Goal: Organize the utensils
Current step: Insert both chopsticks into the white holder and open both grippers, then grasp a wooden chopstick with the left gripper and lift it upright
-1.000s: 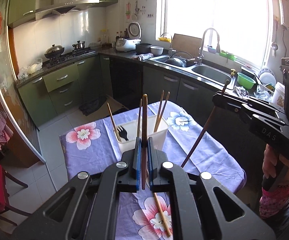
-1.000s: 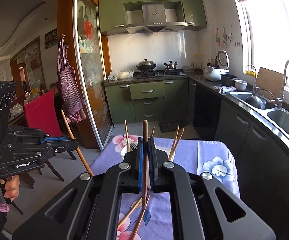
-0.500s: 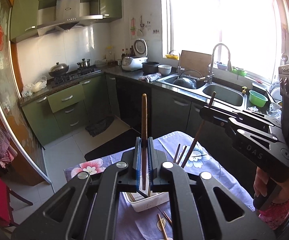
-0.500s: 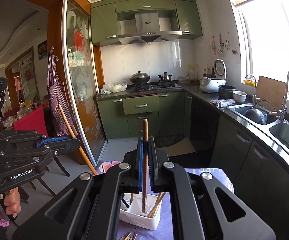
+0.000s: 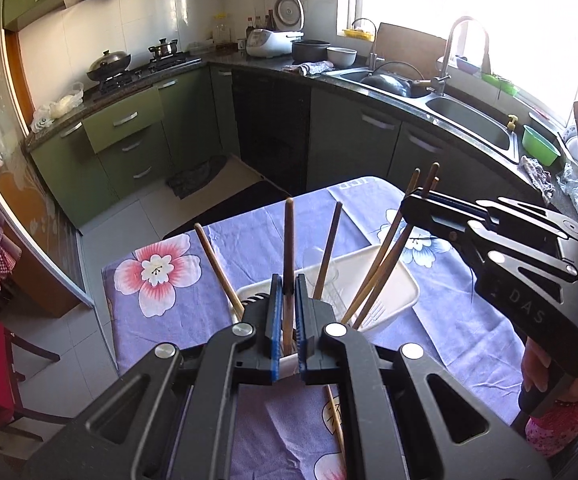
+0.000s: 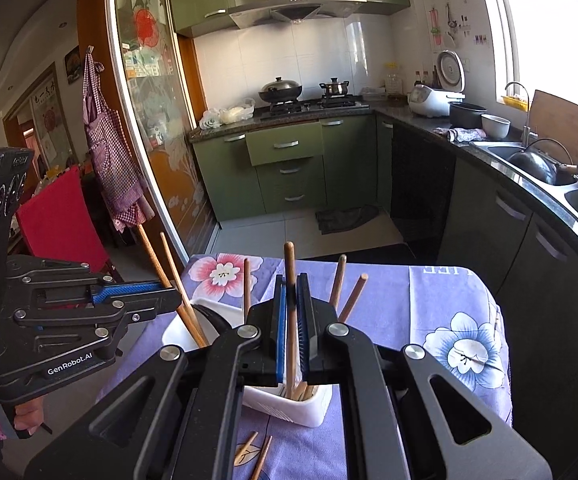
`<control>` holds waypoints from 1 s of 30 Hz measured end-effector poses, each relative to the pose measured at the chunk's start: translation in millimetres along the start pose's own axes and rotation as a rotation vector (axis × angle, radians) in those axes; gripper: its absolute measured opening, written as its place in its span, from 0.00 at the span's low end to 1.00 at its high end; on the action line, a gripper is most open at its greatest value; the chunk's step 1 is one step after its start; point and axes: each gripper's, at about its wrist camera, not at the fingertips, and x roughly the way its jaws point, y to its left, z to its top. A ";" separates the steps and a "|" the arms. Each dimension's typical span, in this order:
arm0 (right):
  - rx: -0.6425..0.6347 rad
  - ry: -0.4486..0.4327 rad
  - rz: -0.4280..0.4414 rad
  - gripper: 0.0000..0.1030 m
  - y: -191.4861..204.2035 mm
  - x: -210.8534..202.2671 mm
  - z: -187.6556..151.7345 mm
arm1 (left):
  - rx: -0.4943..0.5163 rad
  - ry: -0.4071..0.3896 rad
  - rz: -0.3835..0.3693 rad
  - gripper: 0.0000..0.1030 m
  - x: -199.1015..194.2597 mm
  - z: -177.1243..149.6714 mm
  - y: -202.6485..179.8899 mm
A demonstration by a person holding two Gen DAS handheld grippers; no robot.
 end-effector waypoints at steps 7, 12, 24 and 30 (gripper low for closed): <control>-0.005 -0.063 0.004 0.12 10.9 -52.7 -14.1 | -0.007 -0.034 -0.002 0.41 -29.5 -11.1 -5.3; -0.003 -0.099 0.016 0.27 17.3 -110.7 -52.2 | -0.007 -0.033 -0.010 0.61 -53.9 -43.0 -19.2; 0.133 0.060 -0.090 0.37 -11.1 -146.1 -211.7 | -0.048 0.342 -0.093 0.50 49.4 -161.6 -53.4; 0.226 0.079 -0.093 0.38 -36.8 -150.5 -240.8 | -0.095 0.391 -0.082 0.46 84.4 -164.9 -56.3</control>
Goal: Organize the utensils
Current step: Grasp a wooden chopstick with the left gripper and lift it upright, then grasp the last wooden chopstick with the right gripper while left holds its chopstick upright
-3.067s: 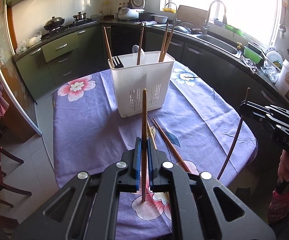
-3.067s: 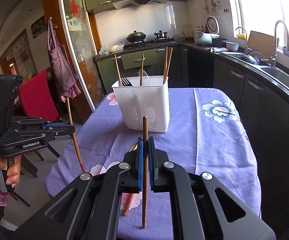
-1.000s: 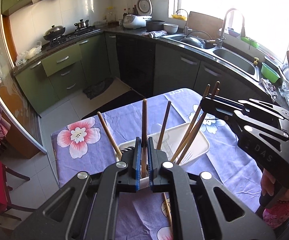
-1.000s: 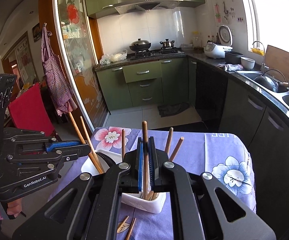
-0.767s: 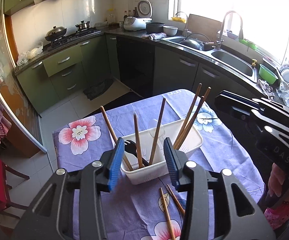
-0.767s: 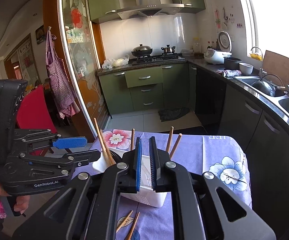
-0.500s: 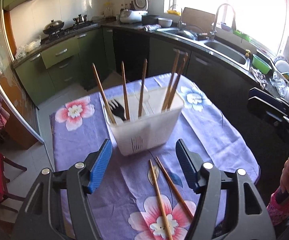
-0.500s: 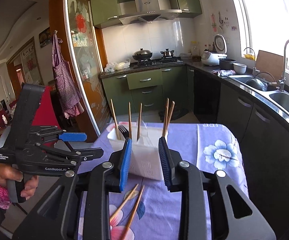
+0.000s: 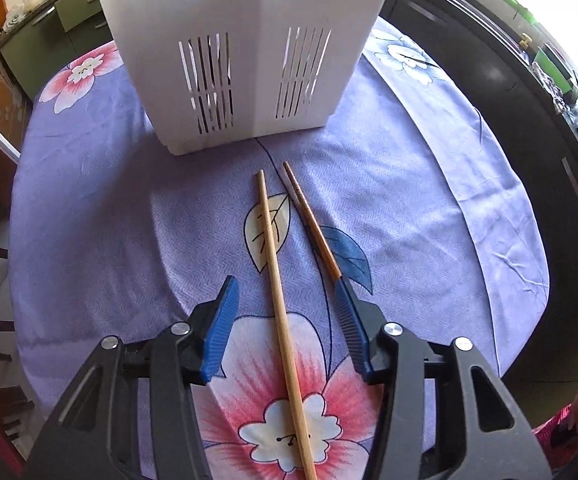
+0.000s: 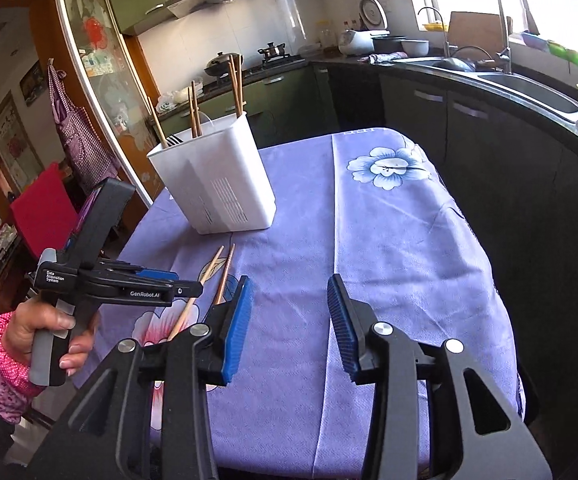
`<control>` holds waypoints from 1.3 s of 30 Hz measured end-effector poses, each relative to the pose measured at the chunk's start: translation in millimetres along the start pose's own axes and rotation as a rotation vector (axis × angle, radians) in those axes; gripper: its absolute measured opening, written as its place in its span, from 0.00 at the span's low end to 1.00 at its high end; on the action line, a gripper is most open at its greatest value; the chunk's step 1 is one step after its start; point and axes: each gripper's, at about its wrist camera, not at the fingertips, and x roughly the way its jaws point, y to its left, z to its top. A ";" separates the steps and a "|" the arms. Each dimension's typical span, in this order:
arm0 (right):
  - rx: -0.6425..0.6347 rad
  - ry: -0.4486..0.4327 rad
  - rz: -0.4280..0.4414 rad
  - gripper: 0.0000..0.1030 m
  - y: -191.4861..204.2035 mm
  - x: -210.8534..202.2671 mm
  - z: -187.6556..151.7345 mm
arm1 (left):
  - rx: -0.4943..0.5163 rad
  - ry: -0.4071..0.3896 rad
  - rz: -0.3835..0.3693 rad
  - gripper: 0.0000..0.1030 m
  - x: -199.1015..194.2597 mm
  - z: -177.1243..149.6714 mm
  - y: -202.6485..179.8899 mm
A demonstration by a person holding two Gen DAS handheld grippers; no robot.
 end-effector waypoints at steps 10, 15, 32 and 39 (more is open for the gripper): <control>0.038 0.024 0.048 0.38 -2.7 9.7 5.4 | -0.015 0.014 0.069 0.23 18.9 12.3 -0.5; 0.059 0.030 0.060 0.38 -6.4 12.8 6.9 | -0.014 0.004 0.103 0.22 22.1 13.6 -1.4; 0.025 0.090 0.068 0.41 11.5 34.4 9.2 | -0.019 -0.215 0.068 0.06 -72.5 -21.9 17.6; -0.074 0.212 0.114 0.41 51.8 85.0 20.6 | -0.002 -0.365 0.074 0.06 -128.1 -53.1 18.4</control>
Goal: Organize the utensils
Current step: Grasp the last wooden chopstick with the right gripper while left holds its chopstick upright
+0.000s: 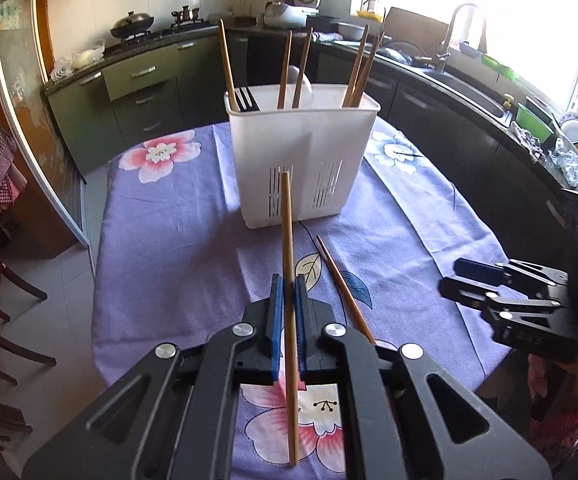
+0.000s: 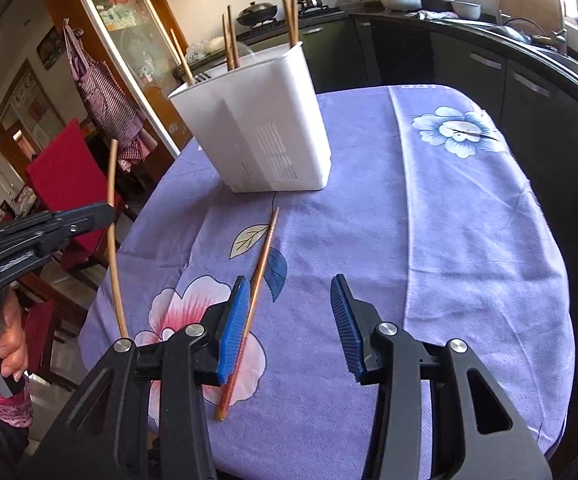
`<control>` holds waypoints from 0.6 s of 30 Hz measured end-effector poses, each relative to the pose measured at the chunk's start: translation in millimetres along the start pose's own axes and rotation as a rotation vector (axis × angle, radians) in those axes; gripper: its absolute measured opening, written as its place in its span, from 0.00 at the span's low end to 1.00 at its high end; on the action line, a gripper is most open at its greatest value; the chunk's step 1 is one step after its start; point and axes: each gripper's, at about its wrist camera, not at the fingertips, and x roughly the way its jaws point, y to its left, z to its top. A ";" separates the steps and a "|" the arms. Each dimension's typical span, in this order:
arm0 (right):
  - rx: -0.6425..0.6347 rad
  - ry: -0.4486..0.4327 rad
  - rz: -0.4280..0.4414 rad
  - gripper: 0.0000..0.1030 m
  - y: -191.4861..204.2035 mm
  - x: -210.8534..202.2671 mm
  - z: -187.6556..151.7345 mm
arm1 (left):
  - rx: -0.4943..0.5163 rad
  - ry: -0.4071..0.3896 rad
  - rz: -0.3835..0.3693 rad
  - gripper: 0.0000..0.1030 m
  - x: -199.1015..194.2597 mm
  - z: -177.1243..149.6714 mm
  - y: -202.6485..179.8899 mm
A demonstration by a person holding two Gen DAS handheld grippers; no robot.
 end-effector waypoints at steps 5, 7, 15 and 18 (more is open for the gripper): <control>-0.082 0.116 -0.045 0.54 25.5 54.9 20.4 | 0.005 -0.062 0.003 0.06 -28.8 -12.9 8.2; -0.097 0.149 -0.062 0.62 31.2 75.2 27.4 | 0.000 -0.073 -0.002 0.06 -34.9 -16.3 12.6; -0.123 0.191 -0.158 0.63 41.2 121.4 43.3 | -0.002 -0.095 -0.005 0.06 -42.8 -23.9 24.9; -0.152 0.213 -0.190 0.53 48.3 130.2 45.1 | -0.005 -0.096 -0.011 0.06 -42.6 -25.1 26.9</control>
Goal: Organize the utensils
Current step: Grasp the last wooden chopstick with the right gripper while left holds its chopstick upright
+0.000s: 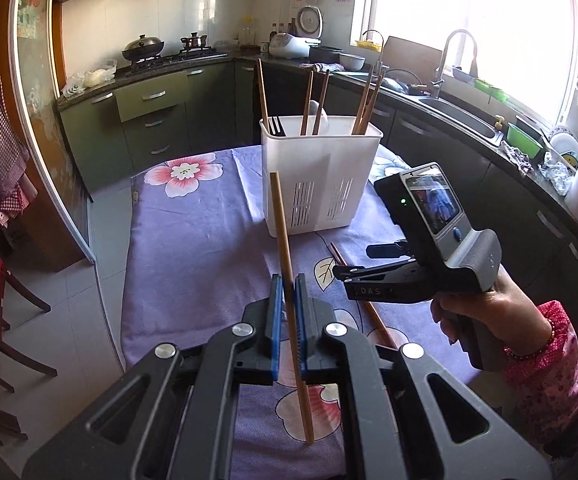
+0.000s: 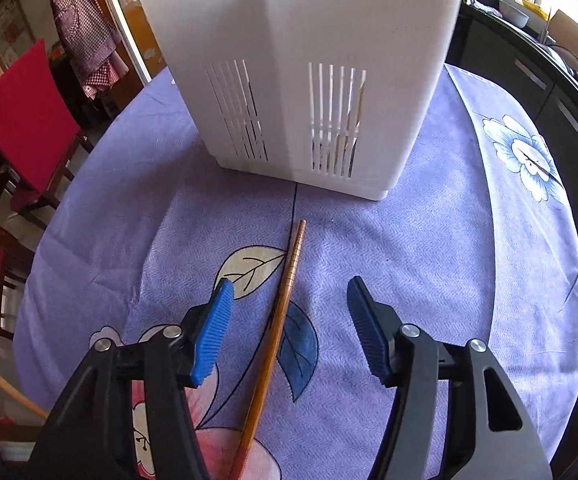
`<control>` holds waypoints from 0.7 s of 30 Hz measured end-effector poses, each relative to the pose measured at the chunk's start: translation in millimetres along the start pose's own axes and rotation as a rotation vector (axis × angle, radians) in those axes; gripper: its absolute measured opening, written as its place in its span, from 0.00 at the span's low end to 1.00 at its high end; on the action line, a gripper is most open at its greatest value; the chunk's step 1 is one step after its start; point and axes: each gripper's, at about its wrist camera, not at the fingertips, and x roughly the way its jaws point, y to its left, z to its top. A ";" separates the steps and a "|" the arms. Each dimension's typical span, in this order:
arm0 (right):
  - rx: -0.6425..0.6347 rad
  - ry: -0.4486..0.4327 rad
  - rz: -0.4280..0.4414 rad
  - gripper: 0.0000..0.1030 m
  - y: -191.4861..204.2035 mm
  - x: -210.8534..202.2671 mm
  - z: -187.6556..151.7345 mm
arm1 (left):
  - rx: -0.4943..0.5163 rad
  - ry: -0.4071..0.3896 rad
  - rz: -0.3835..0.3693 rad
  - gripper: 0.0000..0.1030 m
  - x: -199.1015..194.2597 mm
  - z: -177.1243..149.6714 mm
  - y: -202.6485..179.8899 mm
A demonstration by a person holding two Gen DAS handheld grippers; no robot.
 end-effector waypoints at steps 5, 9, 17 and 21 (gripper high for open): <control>-0.029 0.042 -0.020 0.44 10.7 10.4 -1.2 | -0.003 -0.003 -0.003 0.06 -0.8 -1.2 0.7; -0.043 0.033 -0.033 0.37 15.2 13.3 -3.2 | -0.003 -0.004 -0.002 0.06 -1.1 -1.3 1.5; -0.044 0.032 -0.023 0.07 22.1 14.8 3.4 | 0.000 -0.007 0.001 0.06 -2.8 -1.5 3.5; -0.037 0.008 -0.007 0.07 24.1 10.1 2.1 | 0.000 -0.006 0.003 0.06 -4.3 -2.8 4.6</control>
